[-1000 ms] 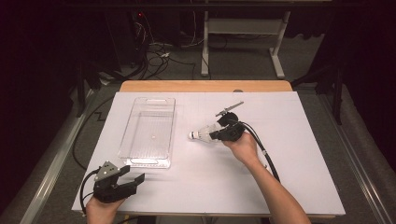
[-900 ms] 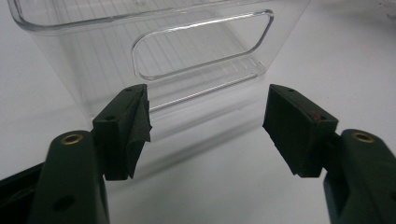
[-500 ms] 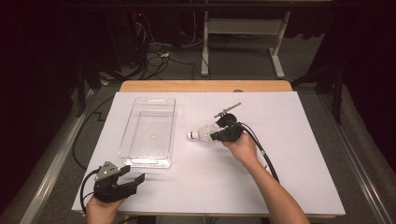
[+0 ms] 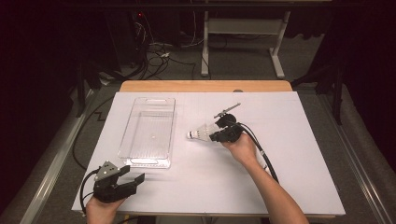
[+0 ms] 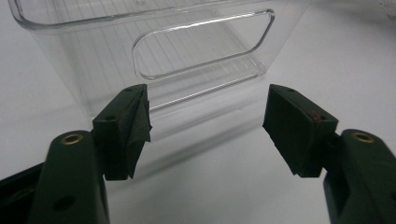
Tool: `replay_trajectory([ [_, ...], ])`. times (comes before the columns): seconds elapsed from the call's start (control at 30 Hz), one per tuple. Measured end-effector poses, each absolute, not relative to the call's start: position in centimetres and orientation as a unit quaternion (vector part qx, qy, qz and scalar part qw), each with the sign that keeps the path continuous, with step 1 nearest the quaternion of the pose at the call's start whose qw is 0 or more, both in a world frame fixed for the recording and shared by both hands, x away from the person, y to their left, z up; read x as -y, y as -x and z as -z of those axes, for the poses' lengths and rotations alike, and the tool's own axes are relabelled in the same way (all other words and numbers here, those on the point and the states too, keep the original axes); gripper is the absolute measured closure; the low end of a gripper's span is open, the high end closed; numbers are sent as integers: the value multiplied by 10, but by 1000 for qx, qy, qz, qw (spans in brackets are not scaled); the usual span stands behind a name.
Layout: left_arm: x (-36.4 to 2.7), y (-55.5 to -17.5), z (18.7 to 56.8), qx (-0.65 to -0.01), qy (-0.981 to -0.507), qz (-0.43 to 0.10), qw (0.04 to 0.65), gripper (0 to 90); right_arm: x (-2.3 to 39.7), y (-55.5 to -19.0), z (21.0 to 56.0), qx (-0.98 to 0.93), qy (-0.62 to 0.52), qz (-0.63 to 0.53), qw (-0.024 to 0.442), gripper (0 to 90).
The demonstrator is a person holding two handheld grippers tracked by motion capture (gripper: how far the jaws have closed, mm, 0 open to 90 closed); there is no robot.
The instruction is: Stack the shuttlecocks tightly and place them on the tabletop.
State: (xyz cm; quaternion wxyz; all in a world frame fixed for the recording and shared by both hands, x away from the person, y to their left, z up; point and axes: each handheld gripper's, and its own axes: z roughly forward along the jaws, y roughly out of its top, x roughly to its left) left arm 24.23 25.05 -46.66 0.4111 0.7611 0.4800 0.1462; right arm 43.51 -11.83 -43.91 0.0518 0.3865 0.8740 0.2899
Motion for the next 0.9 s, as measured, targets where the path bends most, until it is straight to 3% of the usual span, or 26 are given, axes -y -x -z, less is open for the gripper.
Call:
replay_trajectory([
  [0.47,-250,-242,467,-479,-762,-145,410,325,121,-432,433,-870,-392,-293,61,700],
  [0.9,-250,-243,467,-479,-763,-145,410,325,123,-430,432,-870,-394,-289,66,657],
])
